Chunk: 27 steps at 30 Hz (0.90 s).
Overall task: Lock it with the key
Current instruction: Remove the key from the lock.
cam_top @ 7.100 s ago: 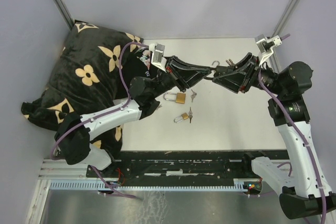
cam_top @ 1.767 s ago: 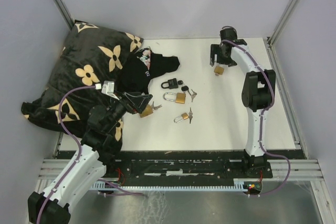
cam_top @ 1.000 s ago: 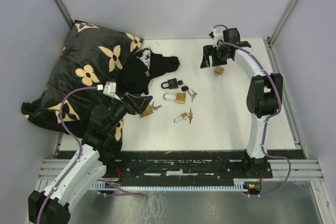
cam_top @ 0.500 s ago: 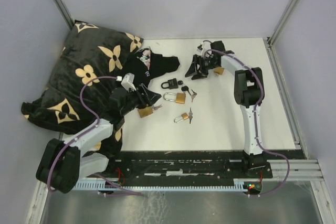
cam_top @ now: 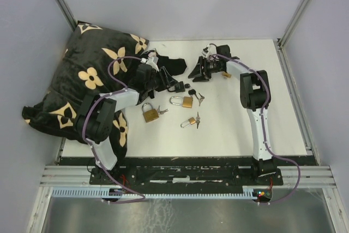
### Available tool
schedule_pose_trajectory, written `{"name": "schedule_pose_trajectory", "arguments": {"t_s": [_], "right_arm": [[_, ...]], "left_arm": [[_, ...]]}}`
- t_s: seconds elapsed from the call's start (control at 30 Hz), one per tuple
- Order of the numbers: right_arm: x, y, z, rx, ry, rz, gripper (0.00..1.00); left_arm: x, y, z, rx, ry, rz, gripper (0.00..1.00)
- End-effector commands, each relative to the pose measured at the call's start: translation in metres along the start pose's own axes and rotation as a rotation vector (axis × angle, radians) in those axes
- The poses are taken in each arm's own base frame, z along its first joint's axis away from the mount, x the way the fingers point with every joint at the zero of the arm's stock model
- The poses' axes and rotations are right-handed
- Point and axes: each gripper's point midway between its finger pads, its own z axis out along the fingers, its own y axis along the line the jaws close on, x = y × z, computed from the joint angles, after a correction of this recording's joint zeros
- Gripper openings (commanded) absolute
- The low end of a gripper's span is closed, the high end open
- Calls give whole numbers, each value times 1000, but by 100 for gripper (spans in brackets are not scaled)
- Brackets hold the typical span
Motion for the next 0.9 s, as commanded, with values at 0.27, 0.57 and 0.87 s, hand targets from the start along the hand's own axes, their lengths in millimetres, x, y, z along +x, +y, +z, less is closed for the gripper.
{"name": "schedule_pose_trajectory", "arguments": {"t_s": [0.27,0.57,0.87], "right_arm": [[29,12,11,-41,69,-25,57],[41,11,17,-31,111,-50,48],[28,21,26,-87,90,-47,28]], "left_arm": [[12,29,44,-77,109,26,53],[25,35,52,-101,154,26,51],[27,39,57,-107,174,24,51]]}}
